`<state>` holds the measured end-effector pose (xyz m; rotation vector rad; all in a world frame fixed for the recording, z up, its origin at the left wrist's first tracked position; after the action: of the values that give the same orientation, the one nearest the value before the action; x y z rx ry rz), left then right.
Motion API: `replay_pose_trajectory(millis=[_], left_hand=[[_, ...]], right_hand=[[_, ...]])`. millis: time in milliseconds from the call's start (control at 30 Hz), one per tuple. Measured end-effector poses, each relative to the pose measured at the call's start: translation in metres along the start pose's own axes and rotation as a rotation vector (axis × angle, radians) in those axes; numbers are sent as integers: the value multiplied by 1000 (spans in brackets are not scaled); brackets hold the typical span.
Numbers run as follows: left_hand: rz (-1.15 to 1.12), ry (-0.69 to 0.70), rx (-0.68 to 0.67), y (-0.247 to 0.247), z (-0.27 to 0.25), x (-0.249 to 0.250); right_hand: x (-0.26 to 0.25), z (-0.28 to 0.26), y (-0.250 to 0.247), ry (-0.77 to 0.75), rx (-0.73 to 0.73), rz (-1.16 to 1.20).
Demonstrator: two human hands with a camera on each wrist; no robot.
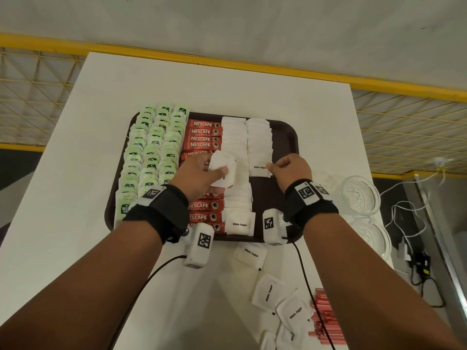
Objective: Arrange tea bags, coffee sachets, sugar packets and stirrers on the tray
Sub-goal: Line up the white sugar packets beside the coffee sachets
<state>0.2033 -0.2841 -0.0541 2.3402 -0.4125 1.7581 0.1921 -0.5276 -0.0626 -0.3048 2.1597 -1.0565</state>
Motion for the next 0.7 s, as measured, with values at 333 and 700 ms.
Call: replay_pose_trajectory(millis=[333, 700], left_hand=[[147, 94, -105, 26, 0, 13], [-210, -83, 5, 17, -8, -3]], right_hand=[[-30, -53, 9, -201, -486, 74], [28, -12, 17, 214, -323, 442]])
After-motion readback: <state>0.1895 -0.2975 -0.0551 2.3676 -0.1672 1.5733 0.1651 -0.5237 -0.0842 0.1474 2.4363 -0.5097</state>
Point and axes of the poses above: each hand's wrist, its own z-axis towards the middle knuckle, its own y-axis out of the palm, x = y × z, the point moved 8 cm from there along z, towards the middle knuckle, and after that the axes turned 12 degrees about y, right-handed, at the moved point
